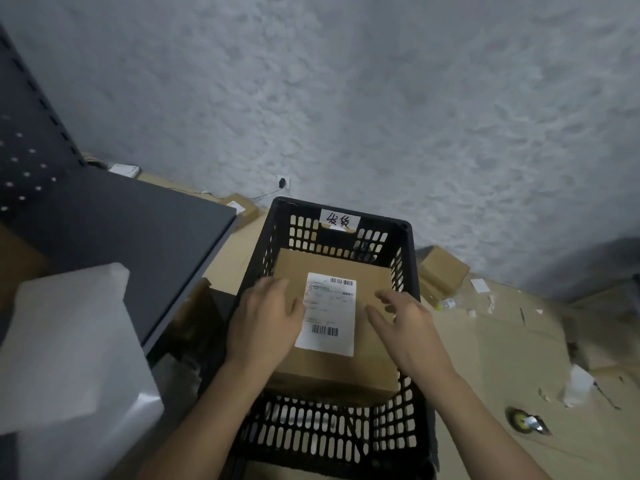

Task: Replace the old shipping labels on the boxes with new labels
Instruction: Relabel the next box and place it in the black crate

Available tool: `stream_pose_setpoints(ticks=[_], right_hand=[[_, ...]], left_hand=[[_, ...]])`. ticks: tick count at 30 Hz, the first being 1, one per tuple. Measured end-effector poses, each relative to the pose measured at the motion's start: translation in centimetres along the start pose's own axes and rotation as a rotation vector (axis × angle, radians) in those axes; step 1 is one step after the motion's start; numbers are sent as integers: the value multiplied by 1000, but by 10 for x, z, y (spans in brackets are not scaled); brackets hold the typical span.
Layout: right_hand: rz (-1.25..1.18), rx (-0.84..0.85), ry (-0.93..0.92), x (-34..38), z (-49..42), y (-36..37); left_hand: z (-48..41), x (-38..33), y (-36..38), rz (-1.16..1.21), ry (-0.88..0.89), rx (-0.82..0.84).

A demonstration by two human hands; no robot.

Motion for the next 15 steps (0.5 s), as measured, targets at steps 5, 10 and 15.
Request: stream_pose_setpoints(ticks=[5, 10, 15], right_hand=[[8, 120, -230, 48, 13, -1], [-46, 252, -463, 93, 30, 12], [-144, 442, -697, 149, 79, 38]], left_hand=[[40, -6, -54, -63, 12, -164], [106, 0, -93, -68, -101, -323], [207, 37, -114, -151, -345, -446]])
Point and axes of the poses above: each hand's wrist, its own z-axis away from the middle knuckle, its own y-axis out of the palm, x = y × z, the point moved 8 cm from there along -z, towards the middle knuckle, and after that the axes turned 13 degrees about -z, right-handed, at the moved point
